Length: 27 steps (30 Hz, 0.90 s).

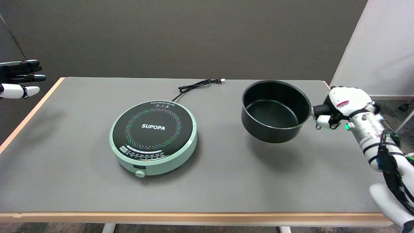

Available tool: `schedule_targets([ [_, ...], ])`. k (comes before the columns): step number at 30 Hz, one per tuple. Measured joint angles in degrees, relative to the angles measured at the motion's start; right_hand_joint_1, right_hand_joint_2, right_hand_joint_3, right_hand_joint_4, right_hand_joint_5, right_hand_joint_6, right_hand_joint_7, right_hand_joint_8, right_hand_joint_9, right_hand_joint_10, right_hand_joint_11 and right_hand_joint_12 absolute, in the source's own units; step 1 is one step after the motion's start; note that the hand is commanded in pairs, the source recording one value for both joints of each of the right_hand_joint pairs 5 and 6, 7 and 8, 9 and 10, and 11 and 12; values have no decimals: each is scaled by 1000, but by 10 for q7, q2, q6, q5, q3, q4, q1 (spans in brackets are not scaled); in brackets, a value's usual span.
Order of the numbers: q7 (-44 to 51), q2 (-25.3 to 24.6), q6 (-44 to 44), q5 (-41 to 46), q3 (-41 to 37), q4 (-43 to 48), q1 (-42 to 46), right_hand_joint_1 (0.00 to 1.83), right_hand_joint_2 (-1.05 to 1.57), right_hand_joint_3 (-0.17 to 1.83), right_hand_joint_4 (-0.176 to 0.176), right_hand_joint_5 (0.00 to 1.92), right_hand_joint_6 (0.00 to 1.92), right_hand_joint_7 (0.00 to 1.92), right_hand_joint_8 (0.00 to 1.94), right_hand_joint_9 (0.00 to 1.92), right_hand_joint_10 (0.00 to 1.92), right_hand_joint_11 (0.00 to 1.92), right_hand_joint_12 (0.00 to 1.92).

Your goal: Place the pot onto the induction cooker.

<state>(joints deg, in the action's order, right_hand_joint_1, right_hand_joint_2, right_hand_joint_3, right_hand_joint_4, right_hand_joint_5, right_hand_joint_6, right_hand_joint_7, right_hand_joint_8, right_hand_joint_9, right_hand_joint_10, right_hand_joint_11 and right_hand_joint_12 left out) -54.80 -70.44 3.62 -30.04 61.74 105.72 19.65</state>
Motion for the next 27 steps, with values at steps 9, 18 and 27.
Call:
schedule_targets([
  [9,-13,0,-24,-34,39,2,-49,1002,1034,726,-97,1661,1661,1661,1661,1661,1661,1661,1661],
  [18,-32,6,-38,-55,90,-9,-101,1011,1010,730,-97,1664,1664,1664,1664,1664,1664,1664,1664],
  [27,-76,11,-78,-75,113,-28,-139,1024,975,729,-97,1668,1668,1668,1668,1668,1668,1668,1668],
])
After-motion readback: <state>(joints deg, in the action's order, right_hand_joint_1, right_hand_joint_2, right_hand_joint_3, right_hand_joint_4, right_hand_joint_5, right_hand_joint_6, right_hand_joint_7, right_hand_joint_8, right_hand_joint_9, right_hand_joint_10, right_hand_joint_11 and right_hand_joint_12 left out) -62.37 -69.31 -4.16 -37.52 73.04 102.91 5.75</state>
